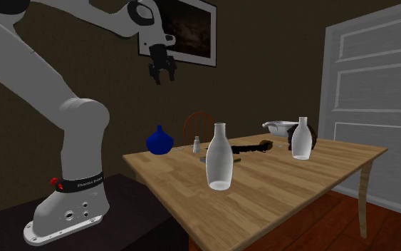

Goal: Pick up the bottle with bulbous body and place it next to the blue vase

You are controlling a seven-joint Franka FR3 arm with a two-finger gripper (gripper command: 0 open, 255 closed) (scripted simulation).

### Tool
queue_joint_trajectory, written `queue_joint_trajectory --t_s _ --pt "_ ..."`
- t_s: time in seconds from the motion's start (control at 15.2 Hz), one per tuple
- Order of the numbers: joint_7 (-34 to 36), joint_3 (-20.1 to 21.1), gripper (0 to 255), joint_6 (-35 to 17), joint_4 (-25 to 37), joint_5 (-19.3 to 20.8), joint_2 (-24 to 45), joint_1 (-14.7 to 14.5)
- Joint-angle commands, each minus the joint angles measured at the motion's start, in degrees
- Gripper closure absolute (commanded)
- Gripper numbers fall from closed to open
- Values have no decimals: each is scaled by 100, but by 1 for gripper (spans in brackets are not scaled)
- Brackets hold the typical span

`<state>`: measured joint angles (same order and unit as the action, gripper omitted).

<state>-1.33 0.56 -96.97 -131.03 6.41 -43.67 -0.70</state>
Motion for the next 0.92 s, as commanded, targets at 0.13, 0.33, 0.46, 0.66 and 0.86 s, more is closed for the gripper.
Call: queue_joint_trajectory --t_s 0.13,0.33,0.46,0.66,0.86 --pt "-209 -252 0 -146 -126 81 55 79" --pt "-523 -633 0 -372 -272 202 186 198" --pt "-733 -887 0 -527 -341 277 308 278" --pt "-1053 -1269 0 -765 -401 378 542 393" --pt "-1378 -1655 0 -1006 -408 455 835 492"
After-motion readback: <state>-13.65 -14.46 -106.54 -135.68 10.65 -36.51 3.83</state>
